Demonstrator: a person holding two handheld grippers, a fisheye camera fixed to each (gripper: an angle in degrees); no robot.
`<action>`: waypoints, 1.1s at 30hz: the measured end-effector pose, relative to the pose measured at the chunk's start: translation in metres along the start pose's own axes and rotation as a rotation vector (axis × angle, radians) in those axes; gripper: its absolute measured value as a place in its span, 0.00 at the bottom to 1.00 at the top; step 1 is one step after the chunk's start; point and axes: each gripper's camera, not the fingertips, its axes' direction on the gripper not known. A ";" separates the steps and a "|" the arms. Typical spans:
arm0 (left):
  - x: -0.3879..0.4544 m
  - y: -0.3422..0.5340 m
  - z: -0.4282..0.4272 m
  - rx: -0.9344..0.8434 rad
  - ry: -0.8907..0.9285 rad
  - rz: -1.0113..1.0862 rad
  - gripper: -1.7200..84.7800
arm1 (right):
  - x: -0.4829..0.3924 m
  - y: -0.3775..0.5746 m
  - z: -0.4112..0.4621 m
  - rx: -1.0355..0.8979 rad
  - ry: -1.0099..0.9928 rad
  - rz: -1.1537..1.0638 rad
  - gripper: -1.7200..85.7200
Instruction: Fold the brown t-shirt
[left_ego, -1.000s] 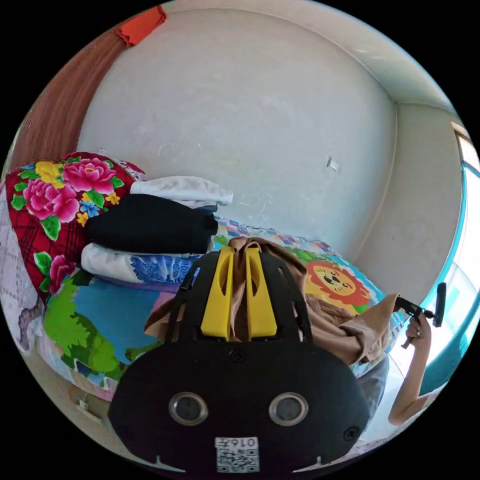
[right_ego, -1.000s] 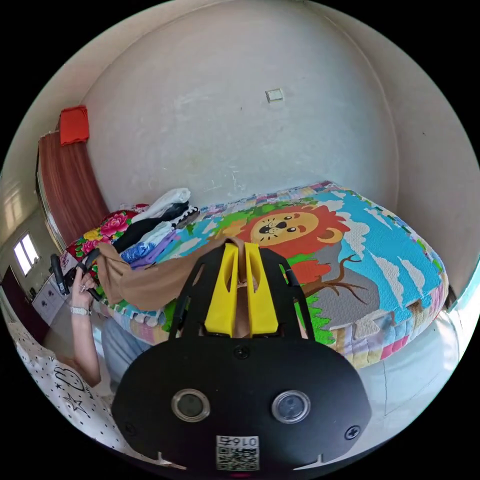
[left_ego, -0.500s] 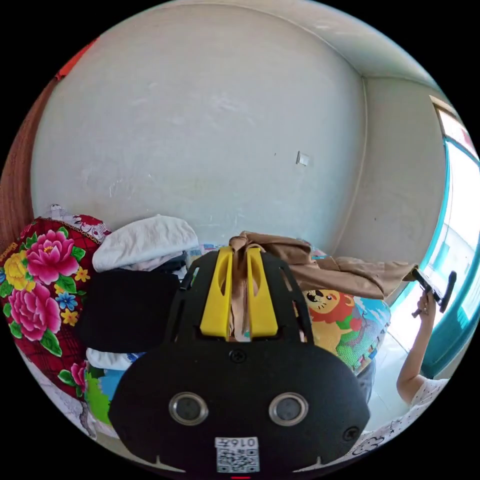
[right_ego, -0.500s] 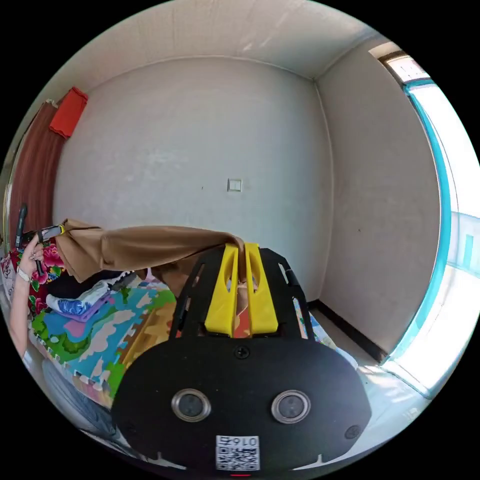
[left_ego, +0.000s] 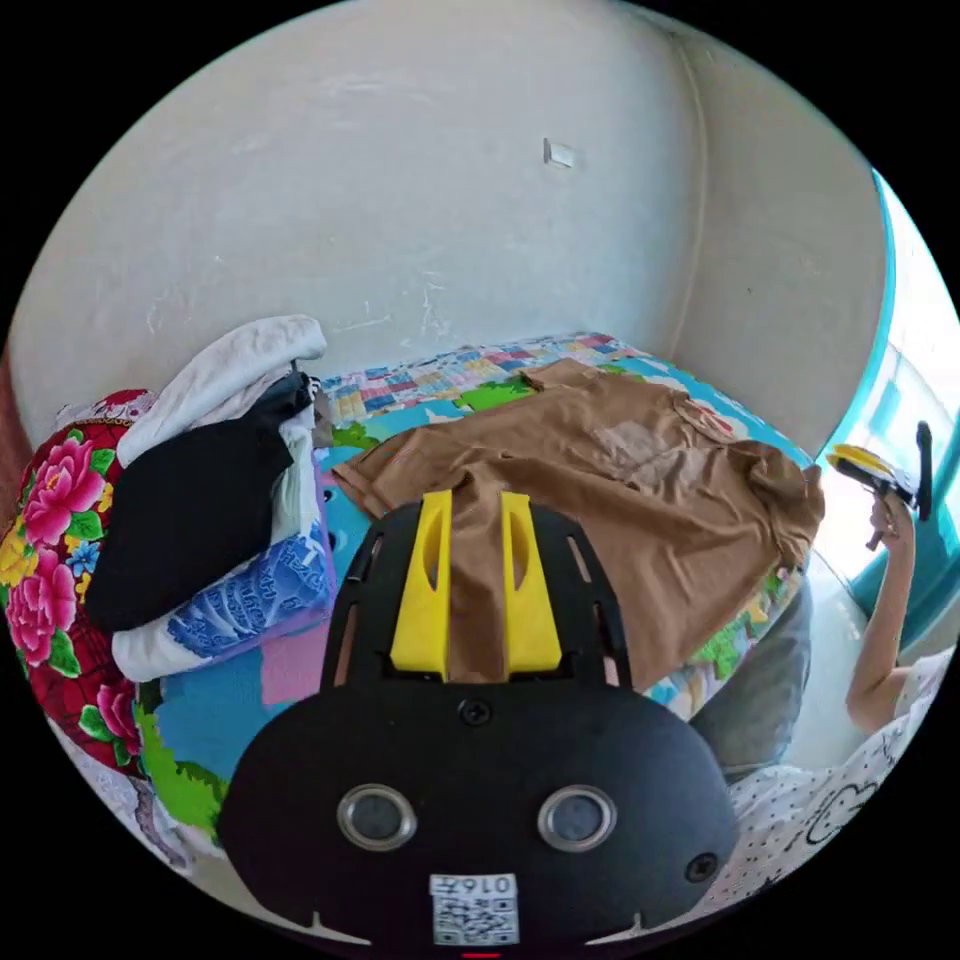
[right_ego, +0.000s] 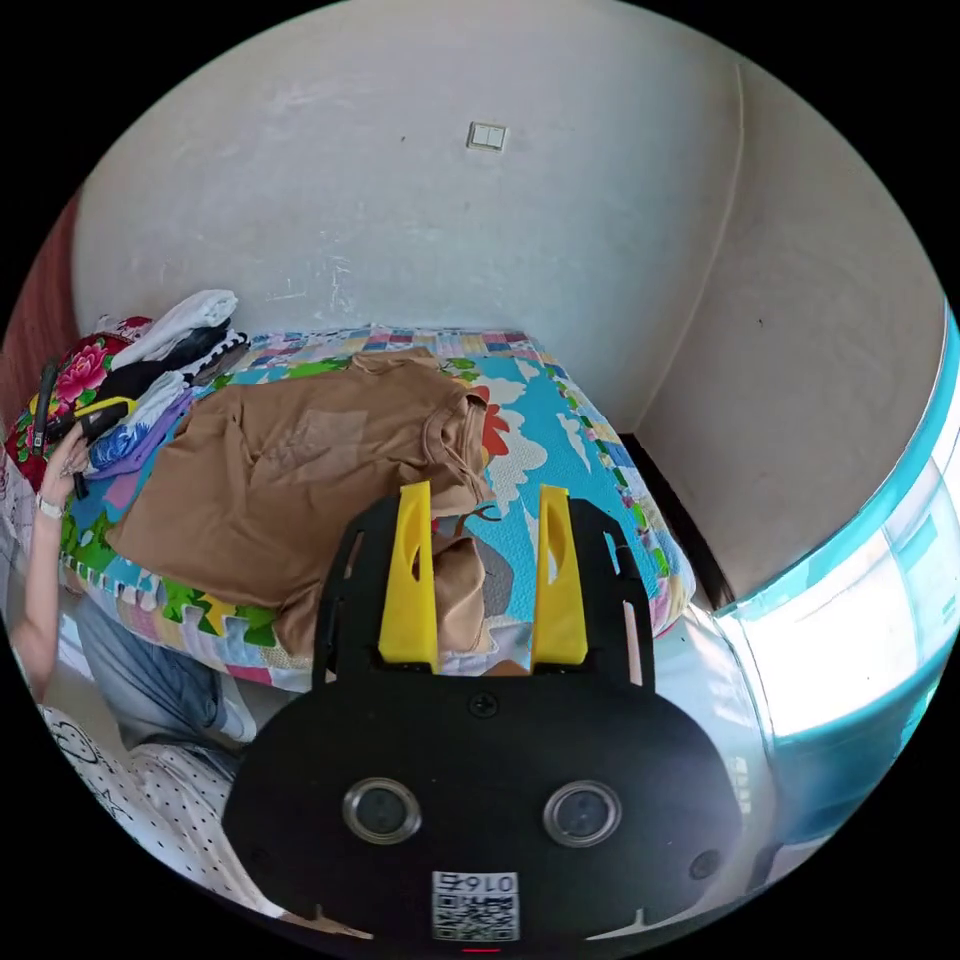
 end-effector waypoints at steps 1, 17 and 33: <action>0.015 0.015 0.001 -0.029 0.077 0.068 0.12 | 0.002 0.014 -0.001 0.021 -0.031 0.016 0.18; 0.030 0.114 0.045 -0.199 -0.001 -0.120 0.09 | 0.010 0.068 0.073 -0.083 -0.306 0.160 0.14; 0.068 0.146 -0.002 -0.156 0.003 -0.041 0.01 | -0.003 0.045 0.029 -0.021 -0.171 0.042 0.03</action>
